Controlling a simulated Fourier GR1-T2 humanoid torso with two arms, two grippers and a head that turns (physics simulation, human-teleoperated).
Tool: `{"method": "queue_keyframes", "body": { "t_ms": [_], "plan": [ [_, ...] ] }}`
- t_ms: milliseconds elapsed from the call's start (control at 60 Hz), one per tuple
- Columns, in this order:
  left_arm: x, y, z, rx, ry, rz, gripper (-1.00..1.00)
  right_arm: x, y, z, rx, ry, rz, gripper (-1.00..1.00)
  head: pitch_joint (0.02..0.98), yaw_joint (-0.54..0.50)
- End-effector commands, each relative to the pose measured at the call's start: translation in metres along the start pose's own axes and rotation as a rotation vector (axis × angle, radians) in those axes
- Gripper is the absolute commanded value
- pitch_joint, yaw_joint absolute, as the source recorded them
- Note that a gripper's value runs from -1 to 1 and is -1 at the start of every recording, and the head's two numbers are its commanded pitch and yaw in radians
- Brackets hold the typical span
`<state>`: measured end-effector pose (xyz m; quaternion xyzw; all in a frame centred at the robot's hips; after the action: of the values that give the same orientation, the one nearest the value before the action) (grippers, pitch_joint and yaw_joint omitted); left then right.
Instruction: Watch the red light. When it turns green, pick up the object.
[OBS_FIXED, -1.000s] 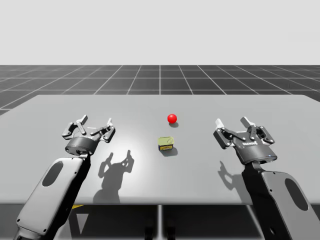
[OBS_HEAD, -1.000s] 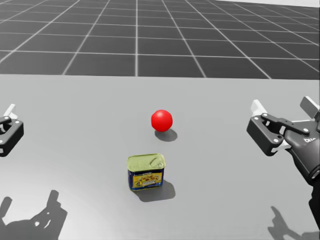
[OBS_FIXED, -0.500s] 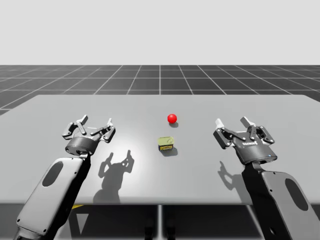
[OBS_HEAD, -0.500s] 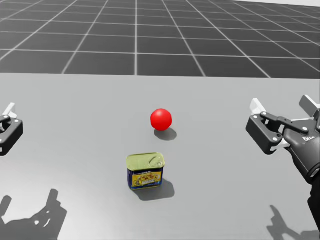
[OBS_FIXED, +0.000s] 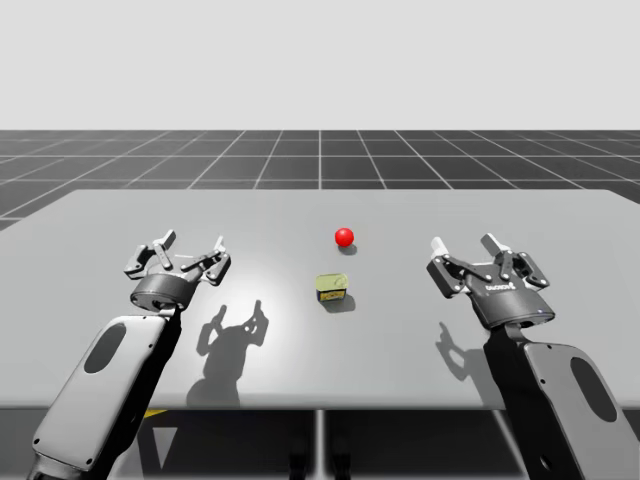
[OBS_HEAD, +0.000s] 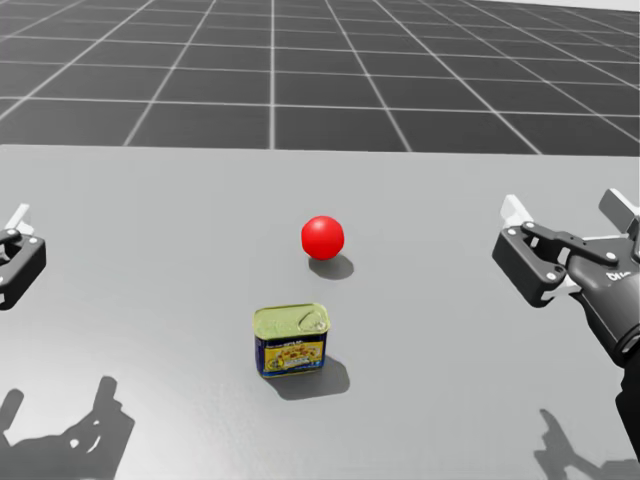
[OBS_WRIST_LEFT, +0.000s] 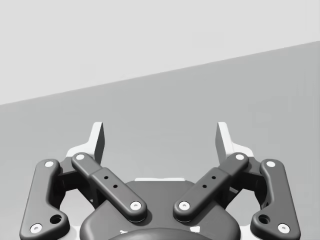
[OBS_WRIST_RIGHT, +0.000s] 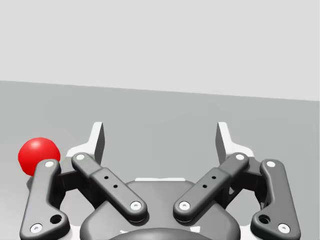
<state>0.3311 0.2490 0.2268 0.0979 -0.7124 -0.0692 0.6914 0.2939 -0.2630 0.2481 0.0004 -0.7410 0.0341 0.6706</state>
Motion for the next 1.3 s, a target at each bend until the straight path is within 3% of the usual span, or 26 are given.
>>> {"method": "queue_keyframes", "body": {
  "t_ms": [17,1300],
  "plan": [
    [0.0001,0.0003,-0.0004,0.000,0.000,0.000,-1.00,0.0002,-0.0003,0.0000,0.000,0.001,-0.003,-1.00,0.629,-0.10],
    [-0.0004,0.0000,-0.0006,-0.006,0.007,-0.004,-1.00,0.0004,-0.0006,0.0000,0.001,0.001,-0.002,-1.00,0.637,-0.10]
  ]
}}
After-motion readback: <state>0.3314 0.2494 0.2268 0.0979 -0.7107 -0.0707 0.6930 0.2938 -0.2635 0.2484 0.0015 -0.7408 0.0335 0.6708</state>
